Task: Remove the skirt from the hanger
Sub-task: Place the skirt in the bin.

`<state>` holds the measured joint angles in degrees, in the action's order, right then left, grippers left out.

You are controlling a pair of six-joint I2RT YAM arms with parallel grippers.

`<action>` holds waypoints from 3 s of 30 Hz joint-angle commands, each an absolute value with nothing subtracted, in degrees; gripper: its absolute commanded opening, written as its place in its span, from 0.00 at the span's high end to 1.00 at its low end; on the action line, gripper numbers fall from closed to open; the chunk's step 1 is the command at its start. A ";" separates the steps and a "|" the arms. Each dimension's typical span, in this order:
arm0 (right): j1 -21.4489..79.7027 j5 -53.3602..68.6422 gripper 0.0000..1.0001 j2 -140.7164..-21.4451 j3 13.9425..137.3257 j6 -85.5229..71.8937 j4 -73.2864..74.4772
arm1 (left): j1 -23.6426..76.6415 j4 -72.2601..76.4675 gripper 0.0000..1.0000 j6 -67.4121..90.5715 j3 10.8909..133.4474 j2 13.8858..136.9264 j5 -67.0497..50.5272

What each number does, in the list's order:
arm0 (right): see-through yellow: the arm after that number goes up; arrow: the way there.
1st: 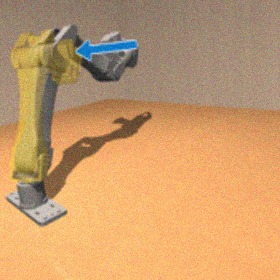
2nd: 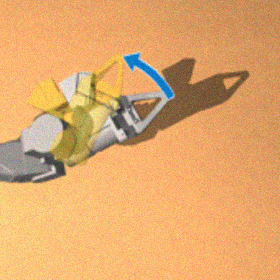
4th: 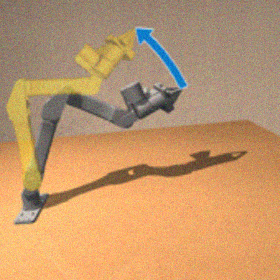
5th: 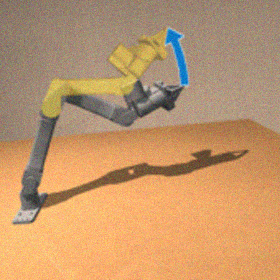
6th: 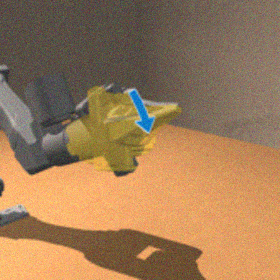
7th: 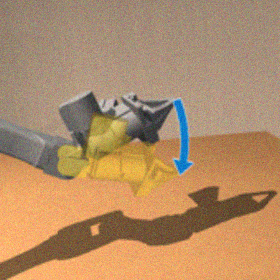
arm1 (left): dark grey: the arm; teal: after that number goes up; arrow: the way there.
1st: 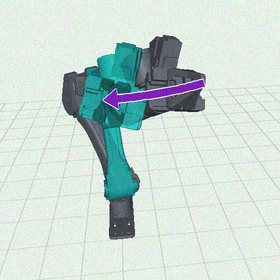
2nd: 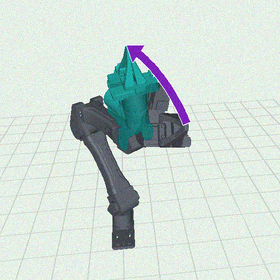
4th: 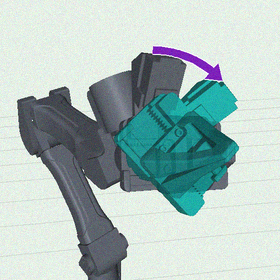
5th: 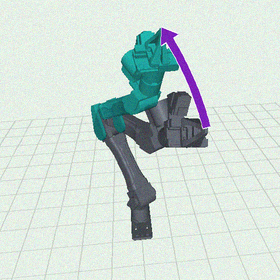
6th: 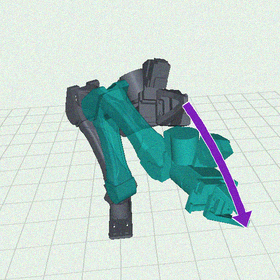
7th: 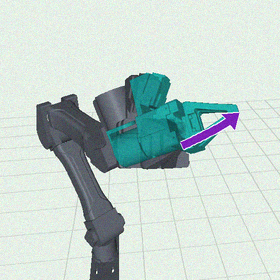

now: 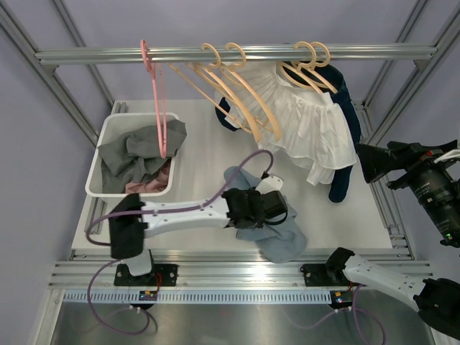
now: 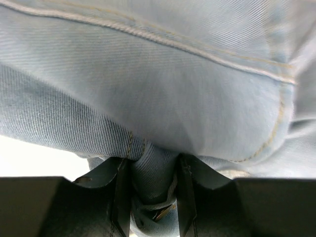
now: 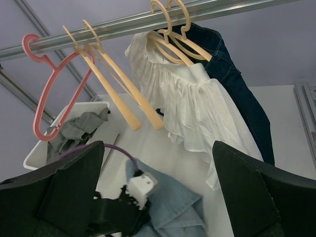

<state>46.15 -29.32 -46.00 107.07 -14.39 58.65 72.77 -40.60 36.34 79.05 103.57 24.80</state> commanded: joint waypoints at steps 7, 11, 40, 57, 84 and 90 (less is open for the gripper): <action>45.88 -28.48 0.01 -47.46 109.68 -13.19 56.95 | 78.57 -54.44 1.00 30.44 93.78 69.36 45.98; 45.88 -27.86 0.01 -49.13 111.44 -12.83 57.39 | 79.19 -45.80 1.00 21.02 93.16 60.92 42.62; 45.88 -25.31 0.00 -54.14 113.38 -12.92 60.38 | 46.34 24.52 1.00 -43.60 107.49 65.21 58.52; 45.88 -23.20 0.00 -53.44 112.15 -13.44 61.17 | 28.85 -12.14 1.00 -2.31 76.64 50.52 70.85; 45.88 -29.18 0.01 -60.11 119.36 -10.03 67.76 | 7.49 -27.78 1.00 32.60 62.85 79.00 -3.67; 44.04 -32.96 0.02 -67.93 121.47 -4.14 66.54 | -1.67 -21.87 1.00 37.62 56.69 80.33 -16.80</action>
<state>45.65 -30.00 -63.53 120.92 -8.75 67.51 0.49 -23.42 34.52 57.95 79.05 -6.13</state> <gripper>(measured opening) 0.988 0.337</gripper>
